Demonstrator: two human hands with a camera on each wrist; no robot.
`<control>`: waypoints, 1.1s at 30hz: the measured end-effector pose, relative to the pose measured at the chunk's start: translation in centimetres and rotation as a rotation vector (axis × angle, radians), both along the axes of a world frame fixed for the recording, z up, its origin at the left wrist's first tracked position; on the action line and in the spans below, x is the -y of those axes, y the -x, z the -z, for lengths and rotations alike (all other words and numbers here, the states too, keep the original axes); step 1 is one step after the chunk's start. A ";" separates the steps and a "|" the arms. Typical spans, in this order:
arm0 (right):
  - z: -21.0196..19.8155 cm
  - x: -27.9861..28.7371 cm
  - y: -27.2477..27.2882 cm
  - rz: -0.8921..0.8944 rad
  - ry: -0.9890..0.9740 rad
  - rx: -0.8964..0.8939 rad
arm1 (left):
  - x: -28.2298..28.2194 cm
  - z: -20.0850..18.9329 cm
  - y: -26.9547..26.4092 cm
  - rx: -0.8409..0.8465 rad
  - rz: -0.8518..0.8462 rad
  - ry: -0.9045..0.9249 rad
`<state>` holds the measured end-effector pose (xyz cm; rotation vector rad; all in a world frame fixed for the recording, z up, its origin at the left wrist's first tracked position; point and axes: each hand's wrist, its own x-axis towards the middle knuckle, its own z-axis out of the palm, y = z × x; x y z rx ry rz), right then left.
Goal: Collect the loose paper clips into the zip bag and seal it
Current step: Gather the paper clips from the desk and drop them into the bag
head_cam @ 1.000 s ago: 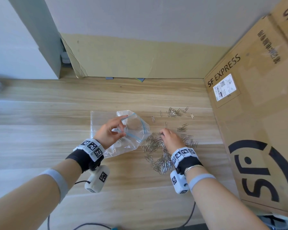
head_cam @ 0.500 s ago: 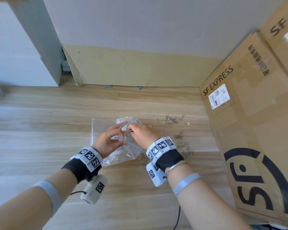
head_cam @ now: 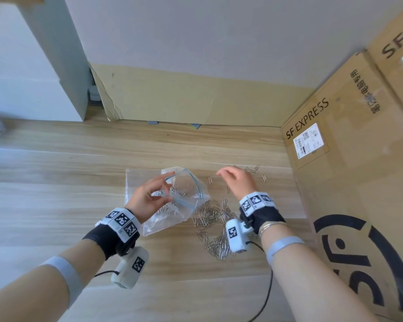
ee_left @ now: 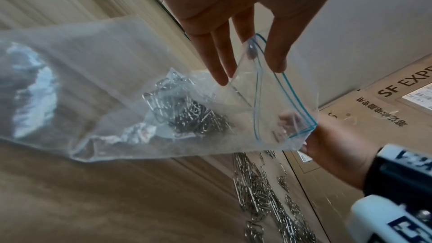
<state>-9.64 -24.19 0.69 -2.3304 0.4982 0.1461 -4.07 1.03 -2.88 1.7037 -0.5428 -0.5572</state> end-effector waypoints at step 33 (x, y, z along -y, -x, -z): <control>6.6 3.1 10.3 0.220 0.362 -0.406 | 0.4 1.0 0.9 0.036 0.041 -0.042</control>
